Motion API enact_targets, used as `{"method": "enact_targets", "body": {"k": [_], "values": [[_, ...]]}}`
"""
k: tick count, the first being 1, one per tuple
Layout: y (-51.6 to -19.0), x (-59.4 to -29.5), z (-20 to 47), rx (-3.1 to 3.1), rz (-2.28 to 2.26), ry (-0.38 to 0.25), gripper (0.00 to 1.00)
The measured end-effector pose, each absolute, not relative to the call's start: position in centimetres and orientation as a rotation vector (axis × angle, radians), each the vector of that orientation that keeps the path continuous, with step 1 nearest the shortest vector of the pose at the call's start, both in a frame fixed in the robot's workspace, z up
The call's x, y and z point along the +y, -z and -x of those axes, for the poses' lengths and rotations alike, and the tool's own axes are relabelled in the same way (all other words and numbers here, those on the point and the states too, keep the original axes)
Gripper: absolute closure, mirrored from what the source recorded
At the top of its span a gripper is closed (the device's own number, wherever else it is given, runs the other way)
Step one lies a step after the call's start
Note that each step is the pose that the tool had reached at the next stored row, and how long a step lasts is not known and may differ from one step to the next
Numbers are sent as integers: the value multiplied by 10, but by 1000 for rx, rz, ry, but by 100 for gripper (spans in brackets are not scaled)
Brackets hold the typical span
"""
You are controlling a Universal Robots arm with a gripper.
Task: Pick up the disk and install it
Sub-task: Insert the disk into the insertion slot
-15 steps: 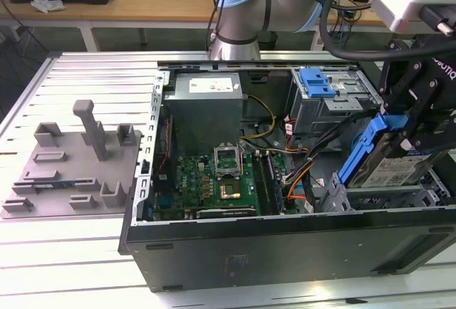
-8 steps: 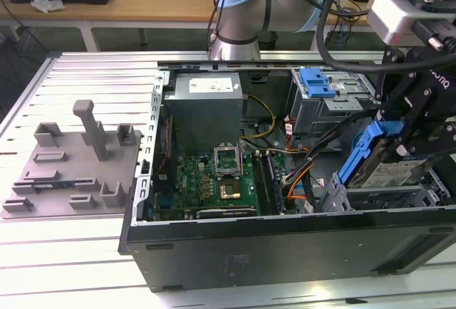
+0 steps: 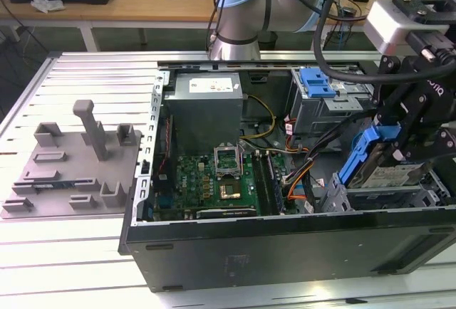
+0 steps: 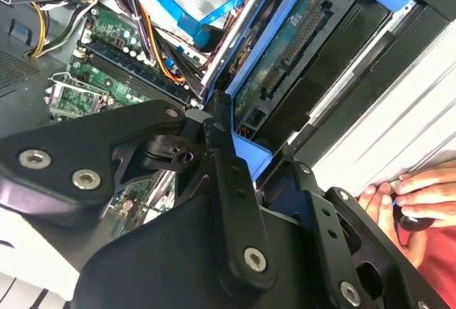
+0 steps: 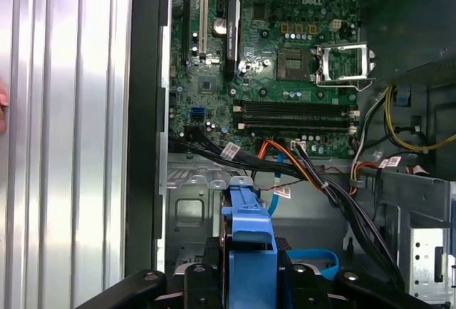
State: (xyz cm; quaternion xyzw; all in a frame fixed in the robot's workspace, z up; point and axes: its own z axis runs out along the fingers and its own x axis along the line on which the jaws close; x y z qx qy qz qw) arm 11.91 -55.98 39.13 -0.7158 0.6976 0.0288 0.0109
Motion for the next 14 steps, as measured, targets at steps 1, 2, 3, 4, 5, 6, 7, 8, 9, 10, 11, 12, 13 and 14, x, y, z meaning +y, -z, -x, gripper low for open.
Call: {"method": "enact_targets", "body": {"k": [1,2,3,4,5,6,7,8,9,10,11,12,13,14], "values": [[-391,-560,-119,2176,2233,-90,63],[-390,-560,-119,2176,2233,-90,62],[-390,-560,-119,2176,2233,-90,56],[-390,-560,-119,2177,2233,-90,56],[-390,-560,-119,2177,2233,-89,56],[-390,-560,-119,2177,2233,-90,56],[-390,-560,-119,2176,2233,-90,56],[-390,-560,-119,2176,2233,-90,56],[-390,-560,-119,2176,2233,-90,56],[-389,-560,-119,2176,2233,-90,56],[-389,-560,-119,2177,2233,-90,56],[-389,-560,-119,2176,2233,-90,56],[-389,-560,-119,2176,2233,-90,56],[-389,-560,-119,2176,2233,-90,56]]}}
